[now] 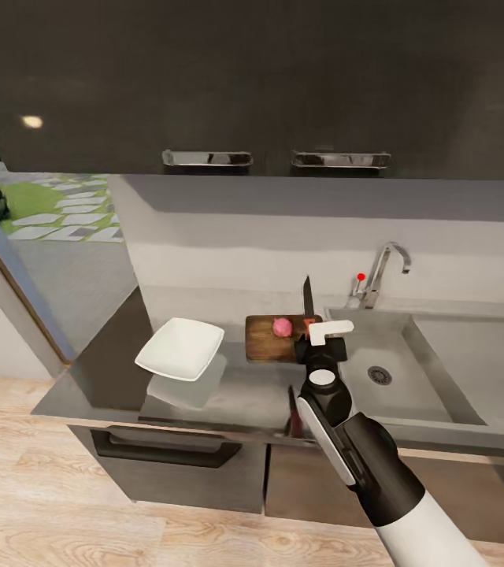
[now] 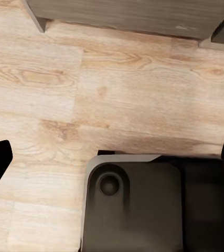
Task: In the kitchen, take the Vidalia onion out of the sink, dice it on the chopping board with the paring knife, put the diced onion into the bowl on the countertop, then place both the paring knife and the chopping board into the sink.
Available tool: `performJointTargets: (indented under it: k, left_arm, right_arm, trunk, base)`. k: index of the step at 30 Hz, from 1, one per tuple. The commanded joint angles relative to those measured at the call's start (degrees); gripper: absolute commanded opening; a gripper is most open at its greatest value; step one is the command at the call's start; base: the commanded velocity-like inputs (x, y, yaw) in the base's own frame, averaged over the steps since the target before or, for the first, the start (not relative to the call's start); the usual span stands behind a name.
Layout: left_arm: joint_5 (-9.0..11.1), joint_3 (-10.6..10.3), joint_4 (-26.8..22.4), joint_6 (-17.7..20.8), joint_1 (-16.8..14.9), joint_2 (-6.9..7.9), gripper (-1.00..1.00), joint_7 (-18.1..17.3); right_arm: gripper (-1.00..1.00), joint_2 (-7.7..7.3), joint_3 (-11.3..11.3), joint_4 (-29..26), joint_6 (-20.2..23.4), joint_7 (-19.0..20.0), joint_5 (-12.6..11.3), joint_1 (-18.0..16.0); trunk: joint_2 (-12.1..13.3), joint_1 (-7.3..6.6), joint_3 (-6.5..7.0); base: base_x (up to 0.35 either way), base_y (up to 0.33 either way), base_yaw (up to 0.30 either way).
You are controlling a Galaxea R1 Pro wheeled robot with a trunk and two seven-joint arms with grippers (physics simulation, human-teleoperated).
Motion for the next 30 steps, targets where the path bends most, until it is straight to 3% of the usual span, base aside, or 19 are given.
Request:
performJointTargets:
  k: [1,7,14,23,25,27,30]
  left_arm:
    - [0.4,-0.2,-0.1,-0.1,0.0,0.02,1.0,0.2]
    - [0.3,-0.2,0.0,-0.1,0.0,0.02,1.0,0.2]
    - [0.3,-0.1,0.0,-0.1,0.0,0.05,1.0,0.2]
    - [0.3,-0.1,0.0,-0.1,0.0,0.1,1.0,0.2]
    - [0.3,-0.1,-0.1,-0.1,0.0,0.1,1.0,0.2]
    - [0.3,-0.1,-0.1,-0.1,0.0,0.1,1.0,0.2]
    - [0.3,-0.1,-0.1,-0.1,0.0,0.08,1.0,0.2]
  right_arm:
    - [-1.0,-0.02,0.1,0.0,0.2,-0.6,-0.6,-0.1]
    - [-1.0,0.0,0.4,0.0,0.9,-0.6,-0.5,-0.1]
    - [-1.0,-0.02,2.8,0.0,5.2,-0.6,-0.3,-0.1]
    - [-1.0,0.45,2.8,-1.3,6.0,-0.1,0.0,-0.3]
    - [-1.0,0.44,2.8,-1.6,7.9,-0.1,0.8,-0.7]
    - [-1.0,0.42,2.8,-2.1,12.2,0.0,3.9,-2.2]
    - [-1.0,0.42,2.8,-2.3,14.9,0.7,7.6,-4.0]
  trunk:
    - [-0.1,0.04,-0.1]
    - [-0.1,0.04,-0.1]
    - [-0.1,0.04,-0.1]
    - [-0.1,0.04,-0.1]
    - [-0.1,0.04,-0.1]
    - [-0.1,0.04,-0.1]
    - [-0.1,0.04,-0.1]
  base:
    - [0.0,-0.198,0.0]
    - [0.0,-0.094,0.0]
    - [0.0,-0.009,0.0]
    - [0.0,0.0,0.0]
    - [0.0,0.0,0.0]
    - [0.0,0.0,0.0]
    - [0.0,0.0,0.0]
